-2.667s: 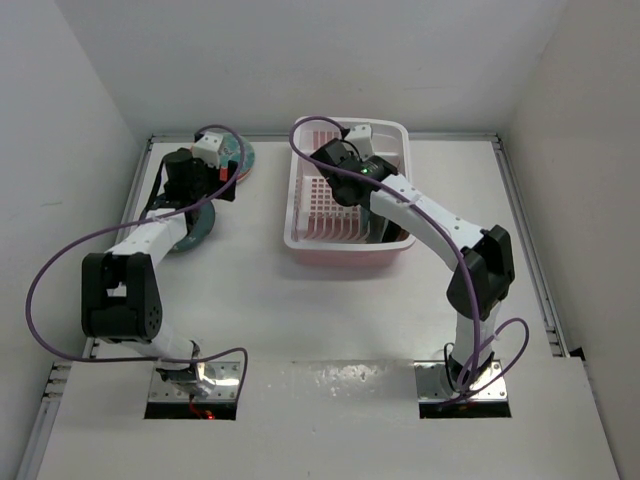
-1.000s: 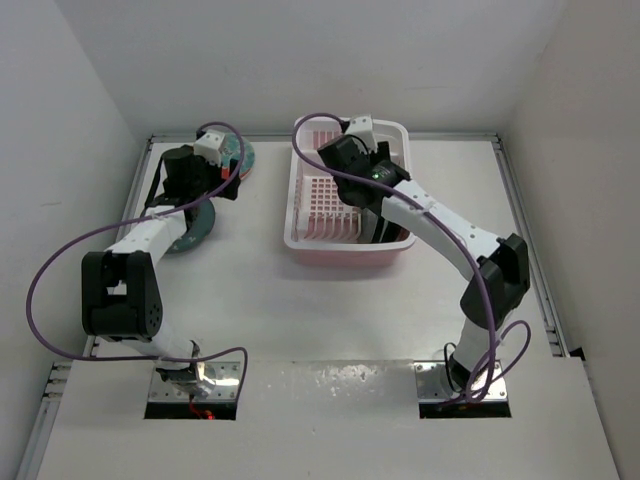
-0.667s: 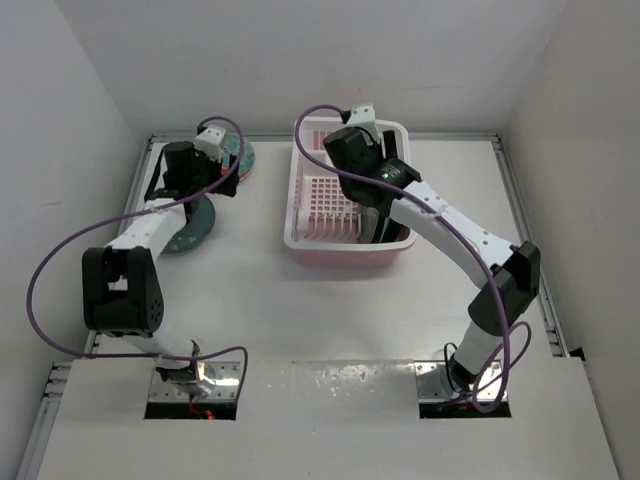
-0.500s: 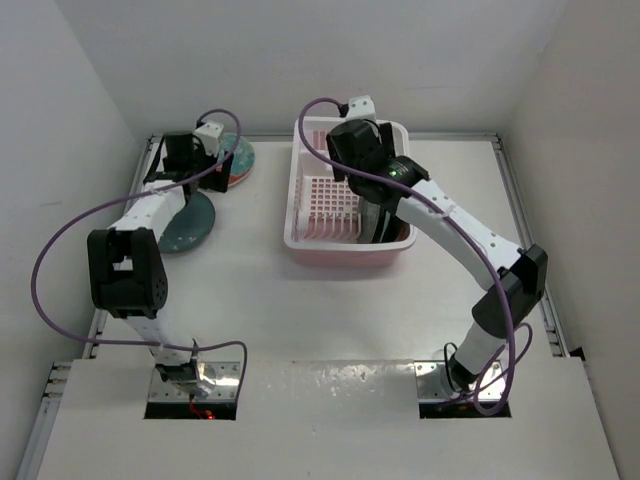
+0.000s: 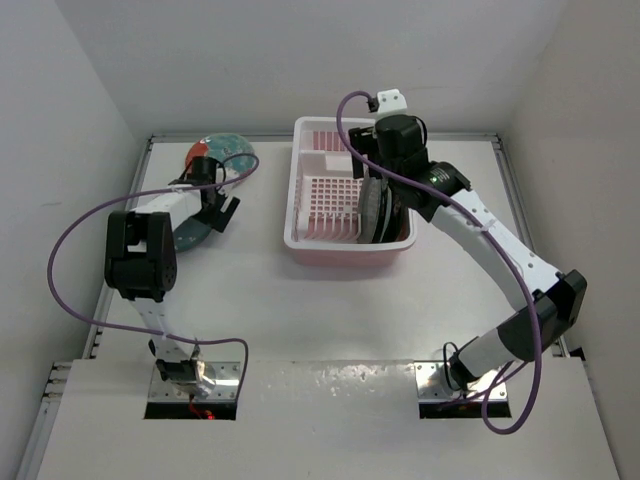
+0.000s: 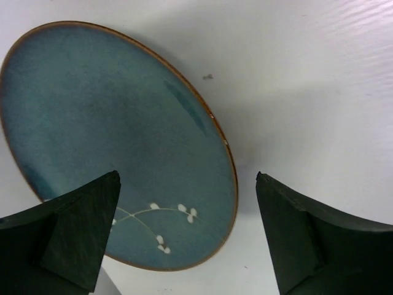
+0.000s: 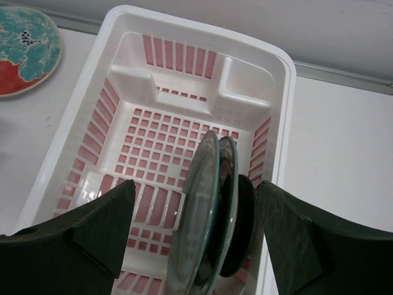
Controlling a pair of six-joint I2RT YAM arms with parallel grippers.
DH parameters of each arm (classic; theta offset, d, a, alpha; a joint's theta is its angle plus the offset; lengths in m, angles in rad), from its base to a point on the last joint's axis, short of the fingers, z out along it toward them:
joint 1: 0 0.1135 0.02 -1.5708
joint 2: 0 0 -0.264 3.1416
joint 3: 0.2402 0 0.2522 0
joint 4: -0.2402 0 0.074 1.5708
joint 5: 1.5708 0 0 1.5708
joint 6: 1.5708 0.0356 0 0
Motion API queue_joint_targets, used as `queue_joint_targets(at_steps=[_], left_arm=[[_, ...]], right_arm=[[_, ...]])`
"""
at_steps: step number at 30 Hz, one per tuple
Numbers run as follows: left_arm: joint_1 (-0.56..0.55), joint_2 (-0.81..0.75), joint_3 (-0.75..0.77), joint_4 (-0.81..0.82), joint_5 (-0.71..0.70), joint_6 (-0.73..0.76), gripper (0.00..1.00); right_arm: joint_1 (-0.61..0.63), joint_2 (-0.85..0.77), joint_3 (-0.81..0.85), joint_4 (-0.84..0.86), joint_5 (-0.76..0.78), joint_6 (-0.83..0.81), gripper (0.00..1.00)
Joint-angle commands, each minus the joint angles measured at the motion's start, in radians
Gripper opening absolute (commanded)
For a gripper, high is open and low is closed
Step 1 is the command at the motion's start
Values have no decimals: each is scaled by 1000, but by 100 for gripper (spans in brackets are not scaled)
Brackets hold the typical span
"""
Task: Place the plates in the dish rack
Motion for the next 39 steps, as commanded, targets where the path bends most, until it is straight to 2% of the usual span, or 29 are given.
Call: queue_joint_targets(at_steps=[1,4,10,14,15,16,21,27,32,35,39], left_arm=[[-30,32,-45,58,-115,47,93],[-31,63,-54,94,-169,58,86],[-31,84,-74,160,-204,99,54],[-31,75,-74,160,-172,108,20],[-21,48,-74,147,-143,95,5],[-21,29,-74,136,-126,84,0],[23,-124,-73,-5,38,4,0],[34,-418,-26,-116,335,18,0],[34,-626,-45,-116,411,79,0],[34,-754,-91,-116,467,113,0],[-30,-877,-102,-116,545,160,0]], right_arm=[[-20,-49,-27,59,-57,-1,79],[-35,-61,-35,67,-65,5,79],[-38,-78,-38,82,-68,2,79],[-29,-89,-64,101,-66,6,79],[-20,-96,-70,104,-68,6,79],[-17,-102,-78,120,-65,2,79],[-9,-106,-122,139,-111,26,79],[-5,6,-17,72,-360,78,79],[20,109,110,59,-496,164,79],[55,153,161,44,-516,229,78],[113,201,250,10,-525,345,78]])
